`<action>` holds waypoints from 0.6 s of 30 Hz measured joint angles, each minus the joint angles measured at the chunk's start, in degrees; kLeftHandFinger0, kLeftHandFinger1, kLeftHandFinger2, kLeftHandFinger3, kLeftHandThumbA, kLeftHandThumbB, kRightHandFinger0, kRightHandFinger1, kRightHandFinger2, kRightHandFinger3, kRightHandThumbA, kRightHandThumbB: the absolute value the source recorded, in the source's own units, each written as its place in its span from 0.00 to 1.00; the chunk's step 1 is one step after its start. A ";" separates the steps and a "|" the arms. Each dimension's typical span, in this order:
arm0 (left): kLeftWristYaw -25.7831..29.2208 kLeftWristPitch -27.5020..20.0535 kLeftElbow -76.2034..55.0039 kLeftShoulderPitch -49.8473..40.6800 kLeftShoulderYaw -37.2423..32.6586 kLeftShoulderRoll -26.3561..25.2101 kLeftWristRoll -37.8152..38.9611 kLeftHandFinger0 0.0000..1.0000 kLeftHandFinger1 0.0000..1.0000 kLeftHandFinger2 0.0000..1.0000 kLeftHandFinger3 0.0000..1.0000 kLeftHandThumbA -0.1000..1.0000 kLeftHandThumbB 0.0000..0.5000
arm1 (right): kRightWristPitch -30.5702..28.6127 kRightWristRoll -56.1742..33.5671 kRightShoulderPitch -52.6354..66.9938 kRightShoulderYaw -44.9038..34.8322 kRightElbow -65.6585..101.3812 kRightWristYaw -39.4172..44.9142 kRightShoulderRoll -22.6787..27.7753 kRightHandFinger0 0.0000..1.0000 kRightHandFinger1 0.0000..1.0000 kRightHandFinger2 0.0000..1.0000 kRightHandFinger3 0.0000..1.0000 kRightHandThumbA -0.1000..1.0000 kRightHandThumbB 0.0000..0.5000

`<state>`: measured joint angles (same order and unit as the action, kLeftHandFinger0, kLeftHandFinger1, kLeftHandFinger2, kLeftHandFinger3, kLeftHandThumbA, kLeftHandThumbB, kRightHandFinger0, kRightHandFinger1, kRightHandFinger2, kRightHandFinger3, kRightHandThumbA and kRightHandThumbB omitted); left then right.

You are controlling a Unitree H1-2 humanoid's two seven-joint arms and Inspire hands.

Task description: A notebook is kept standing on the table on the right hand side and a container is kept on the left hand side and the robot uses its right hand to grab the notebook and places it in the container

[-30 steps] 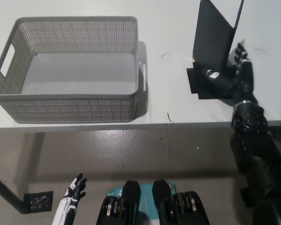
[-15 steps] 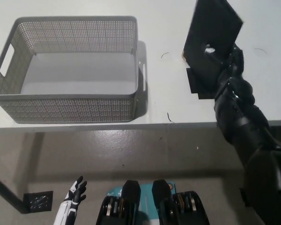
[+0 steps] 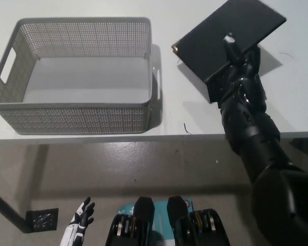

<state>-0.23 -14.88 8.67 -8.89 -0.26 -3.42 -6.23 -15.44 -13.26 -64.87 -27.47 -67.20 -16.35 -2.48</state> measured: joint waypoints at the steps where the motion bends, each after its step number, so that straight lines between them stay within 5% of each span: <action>1: 0.00 0.00 0.00 0.00 0.00 0.00 -0.04 1.00 1.00 1.00 1.00 1.00 0.68 | 0.24 -0.26 0.31 0.15 1.93 0.01 -0.23 0.00 0.21 0.71 0.73 0.00 0.15; 5: -0.01 0.03 0.00 0.07 0.01 0.00 -0.12 1.00 1.00 1.00 1.00 1.00 0.67 | 1.66 -0.94 1.80 1.59 10.08 0.00 -1.79 0.00 0.11 0.59 0.63 0.00 0.23; 8: -0.02 0.02 0.09 0.09 0.01 -0.02 -0.11 1.00 1.00 1.00 1.00 1.00 0.70 | 3.29 -1.20 3.04 3.62 16.54 0.11 -3.41 0.00 0.20 0.66 0.74 0.00 0.19; 11: -0.02 0.00 0.47 0.12 -0.03 -0.02 -0.12 1.00 1.00 1.00 1.00 1.00 0.74 | 4.78 -0.87 3.34 7.10 21.21 0.12 -5.02 0.00 0.21 0.65 0.74 0.00 0.20; 13: -0.03 0.00 0.79 0.16 -0.12 -0.05 -0.13 1.00 1.00 1.00 1.00 1.00 0.72 | 5.84 -0.22 2.40 10.92 24.30 0.12 -6.63 0.00 0.28 0.73 0.81 0.00 0.19; 18: -0.06 -0.11 0.90 0.36 -0.21 -0.13 -0.13 1.00 1.00 1.00 1.00 1.00 0.71 | 6.65 0.97 -3.43 16.30 22.31 0.14 -10.05 0.00 0.32 0.72 0.81 0.00 0.20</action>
<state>-0.28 -14.99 9.57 -8.53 -0.47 -3.55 -6.36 -8.79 -12.29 -68.30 -11.17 -44.89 -16.21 -12.53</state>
